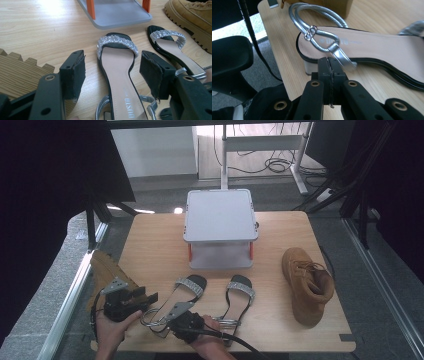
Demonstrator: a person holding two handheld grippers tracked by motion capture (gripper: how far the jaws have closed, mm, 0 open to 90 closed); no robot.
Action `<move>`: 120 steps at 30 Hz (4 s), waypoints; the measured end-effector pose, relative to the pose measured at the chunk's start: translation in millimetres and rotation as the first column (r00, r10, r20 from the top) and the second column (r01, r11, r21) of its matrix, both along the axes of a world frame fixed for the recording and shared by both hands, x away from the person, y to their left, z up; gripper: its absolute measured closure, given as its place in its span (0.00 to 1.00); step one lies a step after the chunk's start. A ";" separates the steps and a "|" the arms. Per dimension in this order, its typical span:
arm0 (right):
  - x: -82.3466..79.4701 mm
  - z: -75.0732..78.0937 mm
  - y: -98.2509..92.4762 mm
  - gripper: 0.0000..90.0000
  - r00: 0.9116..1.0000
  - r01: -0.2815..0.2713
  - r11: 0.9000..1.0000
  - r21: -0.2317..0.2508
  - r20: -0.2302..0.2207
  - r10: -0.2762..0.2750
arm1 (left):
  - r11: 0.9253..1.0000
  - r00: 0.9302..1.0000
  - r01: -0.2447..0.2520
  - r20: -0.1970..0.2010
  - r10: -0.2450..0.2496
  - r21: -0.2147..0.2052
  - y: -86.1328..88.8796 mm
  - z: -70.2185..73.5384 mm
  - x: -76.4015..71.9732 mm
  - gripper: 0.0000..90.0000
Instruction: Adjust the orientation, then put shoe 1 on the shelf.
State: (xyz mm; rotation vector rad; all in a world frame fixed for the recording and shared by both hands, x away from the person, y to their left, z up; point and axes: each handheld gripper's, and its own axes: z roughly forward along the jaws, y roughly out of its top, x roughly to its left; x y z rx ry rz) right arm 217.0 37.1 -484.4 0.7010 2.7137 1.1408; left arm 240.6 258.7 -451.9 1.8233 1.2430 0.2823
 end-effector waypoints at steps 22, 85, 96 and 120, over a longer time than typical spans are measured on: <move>-29.7 1.1 -93.0 0.99 0.993 0.120 0.992 0.030 -0.003 -0.120 | 0.999 0.999 0.035 -0.011 -0.035 0.021 -19.3 -4.1 0.0 0.41; -41.5 -22.0 -217.7 1.00 0.929 0.370 0.929 0.013 -0.002 -0.370 | 0.998 0.998 0.049 -0.027 -0.048 0.040 -22.9 -7.3 -0.9 0.41; -51.7 -17.8 -229.7 1.00 0.929 0.367 0.927 0.073 0.028 -0.370 | 0.998 0.998 0.058 -0.028 -0.057 0.030 -25.1 -6.1 -2.0 0.40; -26.5 23.5 -241.8 0.88 0.924 0.359 0.915 0.184 0.068 -0.377 | 0.995 0.998 0.059 -0.012 -0.058 0.082 -28.8 -0.1 -5.4 0.40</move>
